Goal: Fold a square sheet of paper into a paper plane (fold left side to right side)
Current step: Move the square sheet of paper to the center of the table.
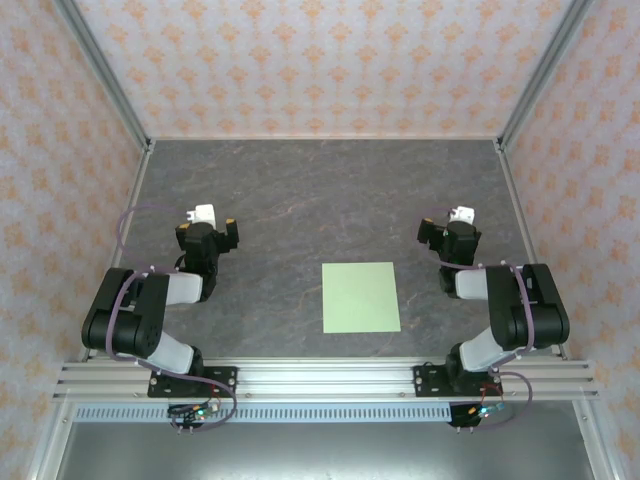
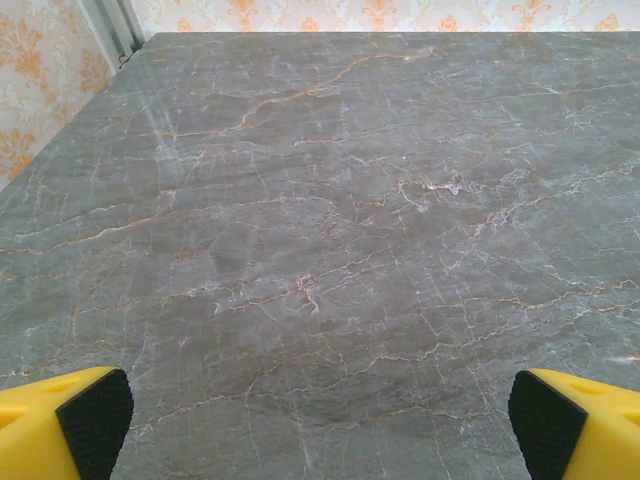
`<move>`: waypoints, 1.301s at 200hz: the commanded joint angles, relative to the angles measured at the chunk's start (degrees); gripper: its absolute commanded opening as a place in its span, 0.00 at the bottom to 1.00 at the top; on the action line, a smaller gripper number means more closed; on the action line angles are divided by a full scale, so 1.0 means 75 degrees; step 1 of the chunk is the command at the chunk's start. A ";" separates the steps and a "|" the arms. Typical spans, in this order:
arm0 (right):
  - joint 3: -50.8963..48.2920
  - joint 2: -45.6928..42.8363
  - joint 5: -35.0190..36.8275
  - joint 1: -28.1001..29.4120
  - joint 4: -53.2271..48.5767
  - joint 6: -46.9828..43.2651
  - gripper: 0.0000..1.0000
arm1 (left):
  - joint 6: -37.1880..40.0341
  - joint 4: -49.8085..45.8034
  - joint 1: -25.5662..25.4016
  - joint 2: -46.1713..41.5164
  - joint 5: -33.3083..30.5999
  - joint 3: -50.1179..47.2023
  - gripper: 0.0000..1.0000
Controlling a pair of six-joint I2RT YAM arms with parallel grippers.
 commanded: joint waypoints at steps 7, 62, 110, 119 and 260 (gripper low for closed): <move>0.0152 -0.0075 -0.0019 -0.0032 0.0097 0.0047 1.00 | 0.0043 -0.0082 0.0026 -0.0055 0.0052 0.0214 1.00; 0.0159 -0.0072 -0.0019 -0.0032 0.0094 0.0049 1.00 | 0.0048 -0.0082 0.0026 -0.0055 0.0052 0.0219 1.00; 0.0152 -0.0060 -0.0019 -0.0034 0.0094 0.0055 1.00 | 0.0050 -0.0082 0.0026 -0.0058 0.0055 0.0219 1.00; 0.0158 -0.0071 -0.0019 -0.0029 0.0094 0.0050 1.00 | 0.0049 -0.0094 0.0026 -0.0055 0.0052 0.0227 1.00; 0.0843 -0.5081 -0.0339 0.0085 -0.6361 0.2887 1.00 | -0.1757 -0.6402 -0.3606 -0.3204 0.0880 0.2454 0.99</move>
